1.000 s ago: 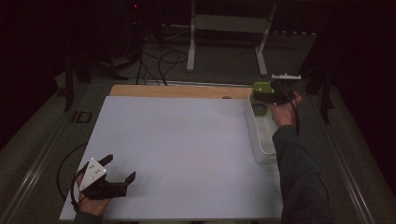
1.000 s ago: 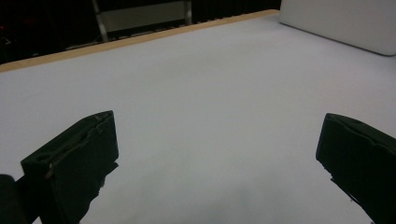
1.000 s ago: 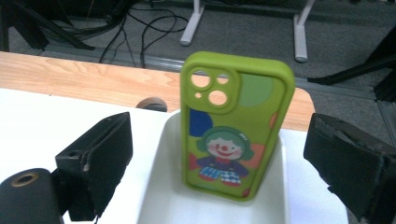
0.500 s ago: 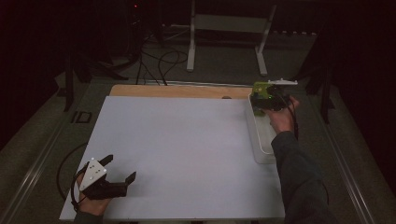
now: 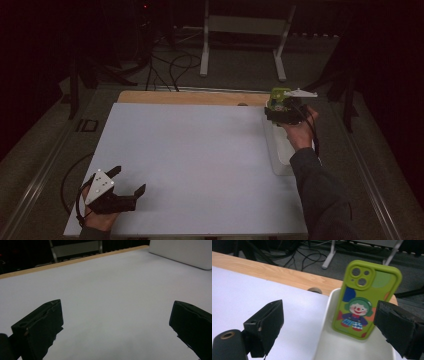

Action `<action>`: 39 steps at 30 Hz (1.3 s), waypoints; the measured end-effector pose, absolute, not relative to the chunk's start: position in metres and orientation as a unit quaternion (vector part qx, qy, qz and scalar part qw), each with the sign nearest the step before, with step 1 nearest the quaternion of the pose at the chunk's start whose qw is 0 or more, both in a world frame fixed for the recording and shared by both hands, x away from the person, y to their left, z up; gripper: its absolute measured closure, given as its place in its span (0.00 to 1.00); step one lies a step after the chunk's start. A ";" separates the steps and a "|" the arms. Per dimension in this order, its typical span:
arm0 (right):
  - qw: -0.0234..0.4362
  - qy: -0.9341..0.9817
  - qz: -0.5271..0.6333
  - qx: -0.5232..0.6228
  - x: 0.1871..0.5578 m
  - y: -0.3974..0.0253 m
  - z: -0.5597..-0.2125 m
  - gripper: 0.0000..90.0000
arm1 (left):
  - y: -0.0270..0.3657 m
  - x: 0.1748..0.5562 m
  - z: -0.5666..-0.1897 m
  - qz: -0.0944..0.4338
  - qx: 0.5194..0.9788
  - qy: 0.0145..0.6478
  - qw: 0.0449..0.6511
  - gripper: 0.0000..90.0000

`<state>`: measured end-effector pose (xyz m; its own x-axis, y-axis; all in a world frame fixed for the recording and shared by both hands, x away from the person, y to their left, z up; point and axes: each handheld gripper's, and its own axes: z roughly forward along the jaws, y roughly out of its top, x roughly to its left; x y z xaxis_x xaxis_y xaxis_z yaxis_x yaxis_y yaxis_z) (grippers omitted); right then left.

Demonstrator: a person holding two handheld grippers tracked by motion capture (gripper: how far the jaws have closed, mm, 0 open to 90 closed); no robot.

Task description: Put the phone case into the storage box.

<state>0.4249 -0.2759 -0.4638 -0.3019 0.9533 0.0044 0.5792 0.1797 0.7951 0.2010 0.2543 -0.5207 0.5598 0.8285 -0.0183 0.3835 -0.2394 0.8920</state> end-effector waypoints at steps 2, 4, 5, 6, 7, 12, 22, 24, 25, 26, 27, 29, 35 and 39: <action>0.259 0.723 0.366 0.526 0.421 -0.274 -0.463 0.10 | 0.254 0.201 -0.521 0.238 0.751 0.404 0.466 0.00; 0.258 0.724 0.371 0.521 0.417 -0.272 -0.462 0.10 | 0.254 0.201 -0.521 0.239 0.751 0.403 0.466 0.00; 0.258 0.724 0.371 0.521 0.417 -0.272 -0.462 0.10 | 0.254 0.201 -0.521 0.239 0.751 0.403 0.466 0.00; 0.256 0.725 0.375 0.517 0.414 -0.270 -0.462 0.10 | 0.253 0.201 -0.521 0.239 0.751 0.403 0.466 0.00; 0.255 0.725 0.377 0.516 0.413 -0.270 -0.461 0.10 | 0.253 0.201 -0.521 0.239 0.751 0.403 0.466 0.00; 0.252 0.729 0.389 0.504 0.405 -0.265 -0.461 0.09 | 0.254 0.201 -0.521 0.239 0.751 0.403 0.466 0.00; 0.248 0.733 0.408 0.484 0.391 -0.256 -0.462 0.09 | 0.253 0.202 -0.521 0.238 0.751 0.403 0.466 0.00; 0.247 0.733 0.412 0.481 0.389 -0.256 -0.462 0.09 | 0.253 0.202 -0.521 0.238 0.750 0.403 0.466 0.00; 0.247 0.733 0.412 0.481 0.389 -0.256 -0.462 0.09 | 0.253 0.202 -0.521 0.238 0.750 0.403 0.466 0.00; 0.248 0.732 0.415 0.480 0.386 -0.256 -0.462 0.09 | 0.253 0.202 -0.521 0.238 0.750 0.403 0.466 0.00; 0.248 0.732 0.415 0.480 0.386 -0.256 -0.462 0.09 | 0.253 0.202 -0.521 0.238 0.750 0.403 0.466 0.00; 0.247 0.732 0.417 0.478 0.383 -0.256 -0.462 0.09 | 0.253 0.202 -0.521 0.238 0.751 0.403 0.466 0.00; 0.246 0.729 0.429 0.473 0.375 -0.257 -0.460 0.09 | 0.253 0.202 -0.521 0.239 0.750 0.403 0.466 0.00; 0.243 0.729 0.437 0.467 0.368 -0.257 -0.461 0.09 | 0.253 0.202 -0.521 0.238 0.751 0.403 0.466 0.00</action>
